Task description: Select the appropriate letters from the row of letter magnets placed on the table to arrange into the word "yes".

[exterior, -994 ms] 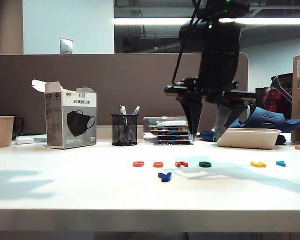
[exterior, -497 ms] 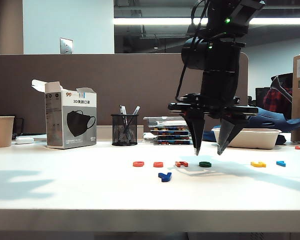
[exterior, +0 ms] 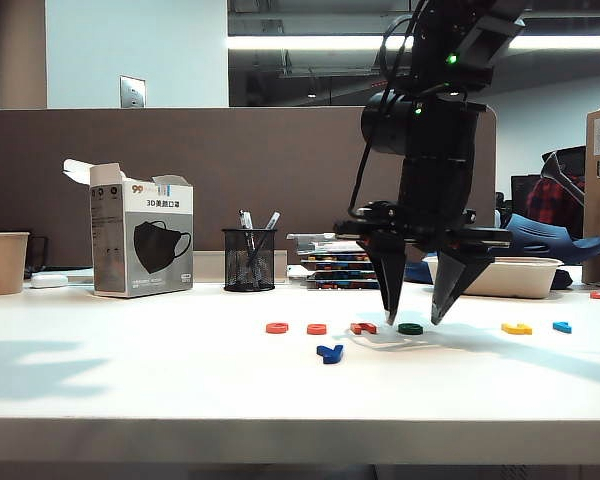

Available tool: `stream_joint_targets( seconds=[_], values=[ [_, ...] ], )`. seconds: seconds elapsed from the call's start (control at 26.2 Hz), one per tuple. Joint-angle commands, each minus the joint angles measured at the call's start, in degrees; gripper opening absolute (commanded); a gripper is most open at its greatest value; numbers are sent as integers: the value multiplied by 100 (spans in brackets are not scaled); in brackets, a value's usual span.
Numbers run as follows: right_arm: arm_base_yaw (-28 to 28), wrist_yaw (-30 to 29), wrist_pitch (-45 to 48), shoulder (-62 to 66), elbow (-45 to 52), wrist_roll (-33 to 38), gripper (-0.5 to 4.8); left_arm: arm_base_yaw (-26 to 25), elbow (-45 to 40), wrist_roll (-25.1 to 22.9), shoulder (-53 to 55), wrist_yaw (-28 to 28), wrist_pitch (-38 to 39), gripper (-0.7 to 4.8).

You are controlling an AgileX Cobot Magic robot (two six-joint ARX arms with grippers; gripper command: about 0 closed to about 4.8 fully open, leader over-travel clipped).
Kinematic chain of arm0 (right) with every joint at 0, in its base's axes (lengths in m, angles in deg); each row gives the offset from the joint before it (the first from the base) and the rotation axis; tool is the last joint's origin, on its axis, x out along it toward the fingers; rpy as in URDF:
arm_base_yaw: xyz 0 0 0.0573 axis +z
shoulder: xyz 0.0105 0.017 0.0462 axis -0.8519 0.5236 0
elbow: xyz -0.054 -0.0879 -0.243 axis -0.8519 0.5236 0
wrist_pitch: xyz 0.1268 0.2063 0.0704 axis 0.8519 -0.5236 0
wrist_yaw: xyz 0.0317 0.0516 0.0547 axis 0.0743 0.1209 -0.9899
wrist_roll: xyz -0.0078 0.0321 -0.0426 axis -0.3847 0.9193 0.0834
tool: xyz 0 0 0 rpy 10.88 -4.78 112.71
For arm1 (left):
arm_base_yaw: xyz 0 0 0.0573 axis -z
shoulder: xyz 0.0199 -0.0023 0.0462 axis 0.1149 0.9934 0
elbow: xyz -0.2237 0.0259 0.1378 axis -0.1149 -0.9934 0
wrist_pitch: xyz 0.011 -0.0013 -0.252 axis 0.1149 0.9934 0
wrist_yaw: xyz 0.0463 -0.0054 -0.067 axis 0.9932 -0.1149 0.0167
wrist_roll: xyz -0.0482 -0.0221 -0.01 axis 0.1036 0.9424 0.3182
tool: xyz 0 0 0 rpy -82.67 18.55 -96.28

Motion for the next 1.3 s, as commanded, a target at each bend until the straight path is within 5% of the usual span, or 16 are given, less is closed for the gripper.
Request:
stream_joint_targets(
  seconds=[0.04, 0.54, 1.3],
  values=[
    [-2, -13, 111, 4, -24, -7, 243, 4, 20, -20, -13, 13, -44, -5],
    [-4, -24, -33, 107, -24, -7, 240, 4, 20, -20, -13, 13, -44, -5],
    [-4, -31, -46, 129, -24, -9, 165, 4, 20, -20, -13, 13, -44, -5]
  ],
)
